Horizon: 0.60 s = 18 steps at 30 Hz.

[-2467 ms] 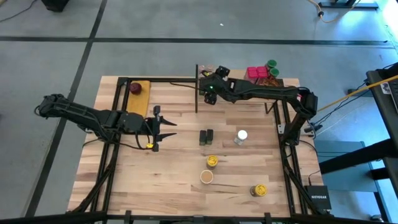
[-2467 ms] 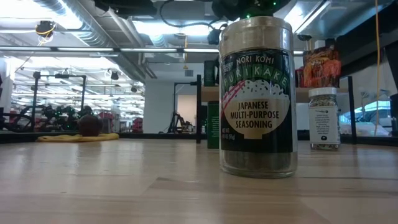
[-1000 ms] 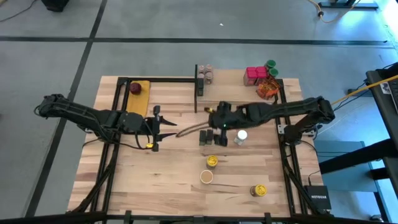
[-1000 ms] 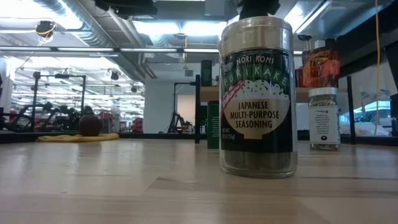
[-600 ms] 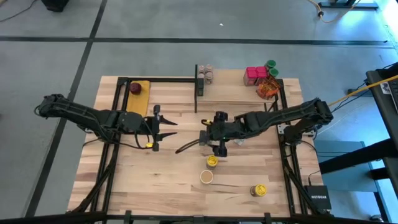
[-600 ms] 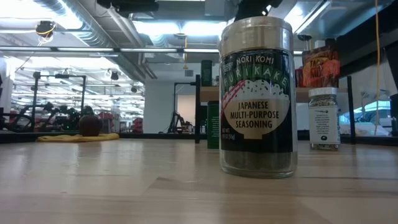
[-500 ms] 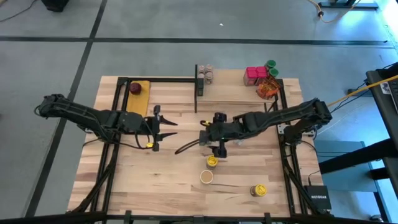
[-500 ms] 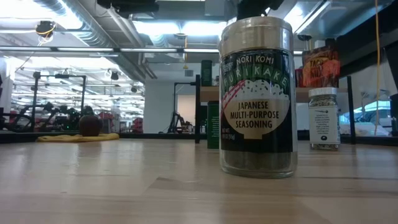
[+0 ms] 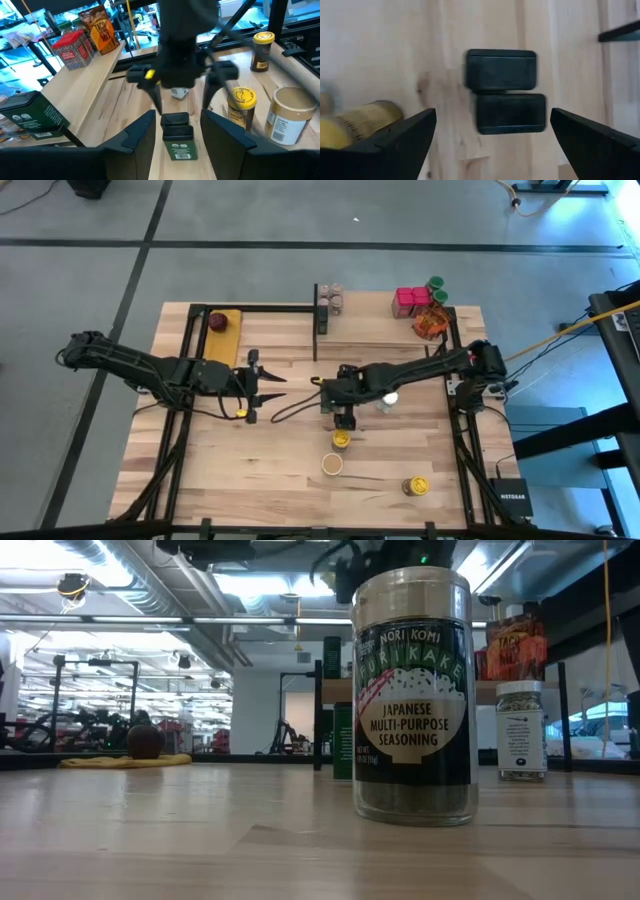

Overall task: Shelf spices
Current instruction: Put the right black seasoning can on the shelf and align it with the other black seasoning can

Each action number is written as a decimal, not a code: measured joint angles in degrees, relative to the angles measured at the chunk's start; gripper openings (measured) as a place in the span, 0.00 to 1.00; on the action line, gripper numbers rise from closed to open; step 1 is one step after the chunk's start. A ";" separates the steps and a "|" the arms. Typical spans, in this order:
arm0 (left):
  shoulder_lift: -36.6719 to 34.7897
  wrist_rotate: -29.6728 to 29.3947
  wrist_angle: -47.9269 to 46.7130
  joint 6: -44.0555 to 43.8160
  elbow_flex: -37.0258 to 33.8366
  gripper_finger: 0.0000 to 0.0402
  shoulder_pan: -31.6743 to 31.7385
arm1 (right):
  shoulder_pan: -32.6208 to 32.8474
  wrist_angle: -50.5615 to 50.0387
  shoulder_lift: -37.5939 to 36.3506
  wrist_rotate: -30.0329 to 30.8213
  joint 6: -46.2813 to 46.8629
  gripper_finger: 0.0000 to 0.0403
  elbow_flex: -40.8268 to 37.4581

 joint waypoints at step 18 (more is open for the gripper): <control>-0.04 0.00 -0.11 0.18 0.00 0.37 0.00 | -3.41 0.48 6.39 -0.15 -2.87 0.99 0.02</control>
